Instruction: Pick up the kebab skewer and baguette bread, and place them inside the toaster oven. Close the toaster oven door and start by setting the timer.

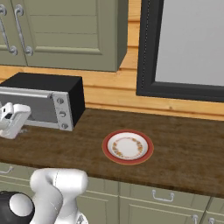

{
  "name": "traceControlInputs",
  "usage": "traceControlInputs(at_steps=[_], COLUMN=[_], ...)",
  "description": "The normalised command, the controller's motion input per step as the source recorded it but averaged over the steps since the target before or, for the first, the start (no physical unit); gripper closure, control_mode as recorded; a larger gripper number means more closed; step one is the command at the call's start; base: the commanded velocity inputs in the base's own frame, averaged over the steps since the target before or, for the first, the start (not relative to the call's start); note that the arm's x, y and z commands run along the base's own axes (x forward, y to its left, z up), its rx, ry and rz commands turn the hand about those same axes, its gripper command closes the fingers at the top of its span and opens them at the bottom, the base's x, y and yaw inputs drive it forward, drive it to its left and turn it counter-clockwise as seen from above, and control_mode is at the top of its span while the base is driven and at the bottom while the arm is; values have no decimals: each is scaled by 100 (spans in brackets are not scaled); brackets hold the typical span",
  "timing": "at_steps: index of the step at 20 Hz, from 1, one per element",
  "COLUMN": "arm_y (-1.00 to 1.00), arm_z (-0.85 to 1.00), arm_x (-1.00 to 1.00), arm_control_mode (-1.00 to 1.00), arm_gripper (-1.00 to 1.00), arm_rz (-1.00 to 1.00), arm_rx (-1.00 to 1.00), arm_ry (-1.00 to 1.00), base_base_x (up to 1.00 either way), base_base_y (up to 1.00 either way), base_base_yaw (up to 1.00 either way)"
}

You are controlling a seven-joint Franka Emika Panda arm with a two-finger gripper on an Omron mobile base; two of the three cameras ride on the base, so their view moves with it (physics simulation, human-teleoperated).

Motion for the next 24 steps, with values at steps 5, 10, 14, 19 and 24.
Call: traceControlInputs(at_steps=[5, 10, 14, 19, 24], arm_y=[0, -15, -14, -24, -10], arm_z=[-28, -36, -2, 0, 0], arm_x=[3, 22, 51, 36, 16], arm_control_mode=[-100, -100, -100, -100, -100], arm_gripper=[-100, -100, -100, -100, -100], arm_rz=[46, 44, 28, 16, 1], arm_rx=[-85, -78, -66, -57, -48], arm_ry=[57, 59, 65, 58, 45], base_base_x=[0, 0, 0, 0, 0], base_base_y=[0, 0, 0, 0, 0], base_base_yaw=[0, 0, 0, 0, 0])
